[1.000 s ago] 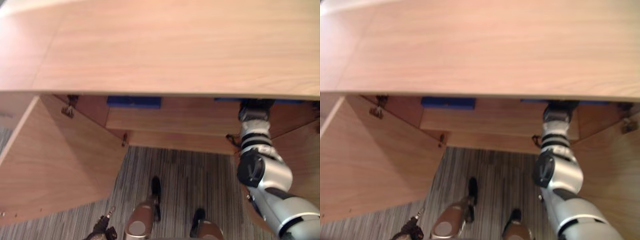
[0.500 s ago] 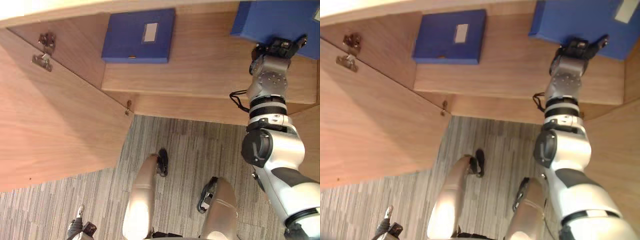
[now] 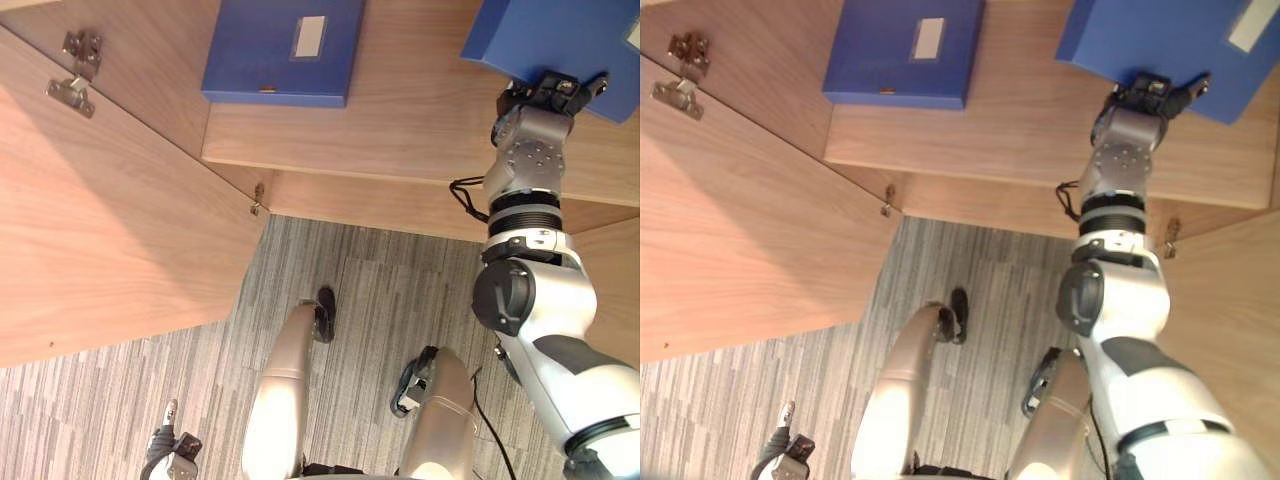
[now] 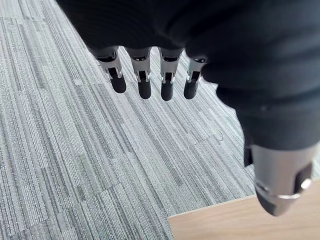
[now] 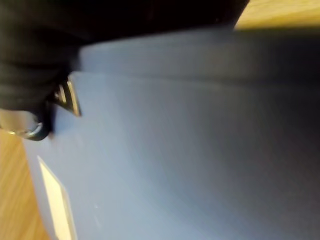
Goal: Walk over to the cabinet, pick up the folder, carry it to the office cabinet, place the folder inside the office cabinet, then close the office cabinet door
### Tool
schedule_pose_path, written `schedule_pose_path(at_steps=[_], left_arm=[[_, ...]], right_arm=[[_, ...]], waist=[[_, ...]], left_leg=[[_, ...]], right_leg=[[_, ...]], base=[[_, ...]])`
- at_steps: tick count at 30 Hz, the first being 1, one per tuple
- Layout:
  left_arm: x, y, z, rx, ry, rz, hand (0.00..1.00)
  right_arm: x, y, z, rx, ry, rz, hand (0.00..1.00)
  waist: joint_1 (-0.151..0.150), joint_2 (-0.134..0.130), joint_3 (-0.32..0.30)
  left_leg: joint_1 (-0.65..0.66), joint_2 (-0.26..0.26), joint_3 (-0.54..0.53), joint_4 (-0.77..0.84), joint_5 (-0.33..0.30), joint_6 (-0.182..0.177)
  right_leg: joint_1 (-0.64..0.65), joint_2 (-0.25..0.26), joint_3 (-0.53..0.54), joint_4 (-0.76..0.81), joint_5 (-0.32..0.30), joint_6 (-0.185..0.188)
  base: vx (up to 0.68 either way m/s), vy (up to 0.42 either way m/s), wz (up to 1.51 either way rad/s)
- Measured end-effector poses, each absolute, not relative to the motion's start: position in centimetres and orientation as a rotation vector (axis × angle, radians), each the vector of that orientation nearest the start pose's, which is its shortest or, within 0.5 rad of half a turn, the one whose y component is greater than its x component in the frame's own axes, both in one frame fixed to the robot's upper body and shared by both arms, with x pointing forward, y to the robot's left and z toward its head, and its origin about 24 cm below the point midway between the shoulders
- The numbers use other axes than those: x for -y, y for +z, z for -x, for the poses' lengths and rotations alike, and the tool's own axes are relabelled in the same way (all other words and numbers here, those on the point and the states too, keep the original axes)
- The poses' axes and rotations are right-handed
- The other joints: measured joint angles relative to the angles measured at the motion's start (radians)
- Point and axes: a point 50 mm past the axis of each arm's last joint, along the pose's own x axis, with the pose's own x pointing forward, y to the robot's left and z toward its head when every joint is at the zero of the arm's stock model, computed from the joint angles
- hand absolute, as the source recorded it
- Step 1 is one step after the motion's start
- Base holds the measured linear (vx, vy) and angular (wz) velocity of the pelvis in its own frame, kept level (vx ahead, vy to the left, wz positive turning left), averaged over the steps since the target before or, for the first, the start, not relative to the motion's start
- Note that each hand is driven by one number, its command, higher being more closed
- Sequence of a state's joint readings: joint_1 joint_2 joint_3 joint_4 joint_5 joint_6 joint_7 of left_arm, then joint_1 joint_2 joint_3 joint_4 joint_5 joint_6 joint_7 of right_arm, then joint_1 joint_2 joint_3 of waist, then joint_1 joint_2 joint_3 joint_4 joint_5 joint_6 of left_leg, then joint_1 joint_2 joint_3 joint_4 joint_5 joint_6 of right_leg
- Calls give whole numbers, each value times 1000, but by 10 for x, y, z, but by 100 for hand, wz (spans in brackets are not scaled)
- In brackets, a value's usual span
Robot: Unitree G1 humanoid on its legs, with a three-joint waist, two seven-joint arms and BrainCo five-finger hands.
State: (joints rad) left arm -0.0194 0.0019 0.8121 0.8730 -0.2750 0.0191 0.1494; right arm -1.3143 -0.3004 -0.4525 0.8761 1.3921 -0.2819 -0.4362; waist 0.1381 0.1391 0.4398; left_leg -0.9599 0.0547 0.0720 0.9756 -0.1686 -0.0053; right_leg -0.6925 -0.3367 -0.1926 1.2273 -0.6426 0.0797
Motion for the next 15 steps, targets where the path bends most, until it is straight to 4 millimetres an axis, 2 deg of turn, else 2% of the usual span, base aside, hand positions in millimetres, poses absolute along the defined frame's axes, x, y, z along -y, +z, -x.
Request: schedule_pose_path(at_steps=[7, 12, 15], left_arm=[[-267, -133, -115, -766, 994, 555, 0], [-264, -132, -120, -773, 956, 533, 0], [-261, -132, -124, -776, 929, 516, 0]], right_arm=[[240, 299, -398, 455, -353, -1631, 0], [240, 297, -399, 448, -360, -1608, 0], [236, 295, -402, 423, -341, -1586, 0]], waist=[[-13, -16, 5], [-22, -37, 6], [-24, -40, 5]], left_leg=[[3, -28, -18, -62, 43, -7], [26, -30, -28, -106, 63, -12], [58, -29, -24, -151, 77, -9]], right_leg=[[18, -10, -34, -38, 0, 0], [44, -3, -55, -78, 13, -1], [70, 4, -57, -123, 35, -4]], base=[[6, -8, 17], [-5, -16, 6], [14, 5, -4]])
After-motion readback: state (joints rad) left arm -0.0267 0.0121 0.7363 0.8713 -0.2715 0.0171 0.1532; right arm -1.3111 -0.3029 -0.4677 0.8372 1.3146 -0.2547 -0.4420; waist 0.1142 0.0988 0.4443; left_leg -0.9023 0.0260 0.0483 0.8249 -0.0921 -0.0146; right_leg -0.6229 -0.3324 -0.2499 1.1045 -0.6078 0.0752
